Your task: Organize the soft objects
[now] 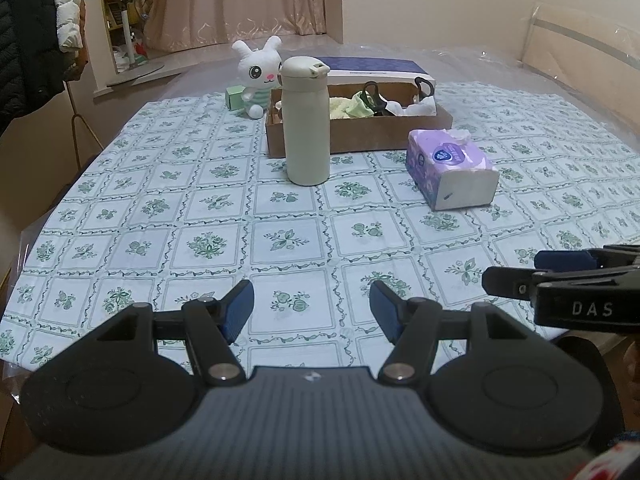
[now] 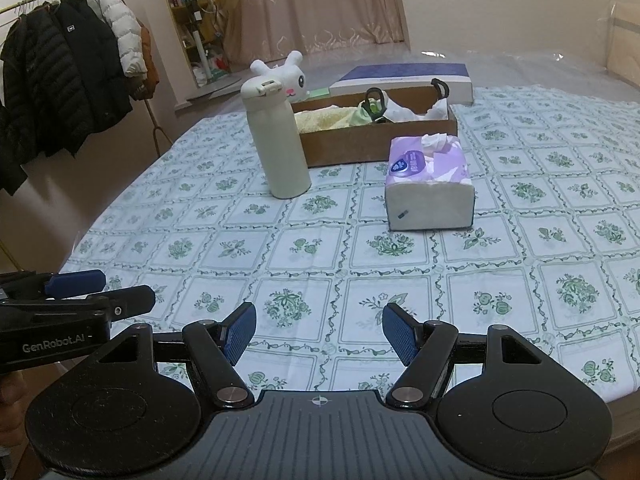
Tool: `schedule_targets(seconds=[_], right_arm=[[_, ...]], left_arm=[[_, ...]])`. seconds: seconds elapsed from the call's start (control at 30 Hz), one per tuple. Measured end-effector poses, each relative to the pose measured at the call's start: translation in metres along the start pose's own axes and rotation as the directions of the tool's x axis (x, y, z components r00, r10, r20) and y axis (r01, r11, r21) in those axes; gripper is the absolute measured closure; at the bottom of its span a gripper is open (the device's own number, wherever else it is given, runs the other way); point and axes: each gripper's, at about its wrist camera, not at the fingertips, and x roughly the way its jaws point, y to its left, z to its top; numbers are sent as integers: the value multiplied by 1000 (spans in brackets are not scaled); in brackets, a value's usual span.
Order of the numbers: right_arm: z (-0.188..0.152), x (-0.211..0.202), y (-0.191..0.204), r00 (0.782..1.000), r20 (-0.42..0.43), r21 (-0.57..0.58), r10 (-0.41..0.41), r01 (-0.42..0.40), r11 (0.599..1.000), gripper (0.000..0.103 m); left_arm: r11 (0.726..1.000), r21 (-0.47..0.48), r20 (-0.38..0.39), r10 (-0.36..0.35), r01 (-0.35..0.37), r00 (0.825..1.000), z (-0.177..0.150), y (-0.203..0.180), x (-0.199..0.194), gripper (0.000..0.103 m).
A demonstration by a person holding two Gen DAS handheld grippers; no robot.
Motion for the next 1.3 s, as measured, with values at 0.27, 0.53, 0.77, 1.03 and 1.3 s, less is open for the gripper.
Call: schedule_targets(seconds=[0.27,0.53,0.77,1.03,1.3], right_arm=[[0,1,0,1000,-1,0,1,-1,1000,33],[-2,3,-1,1000,-5,4,0,0,1000,33],[-1,3,-1,1000,-5,5,-1,1,1000,33],[-2,3,-1,1000,-6,9,-1,1,1000,33],[-2,4,-2,1000,-8,11,-2,2,1000,33]], left_arm=[[1000,0,-1,-2,2,1000,-1,0,1,41],[1000,-2,-4,-3,3,1000,-1,0,2,41],[1000,-1,-4,-4,4,1000,-1,0,2,41],[1000,-2,-6,-3,3,1000,-2,0,3,41],[1000,-1,-6,-5,5,1000,-2,0,4,41]])
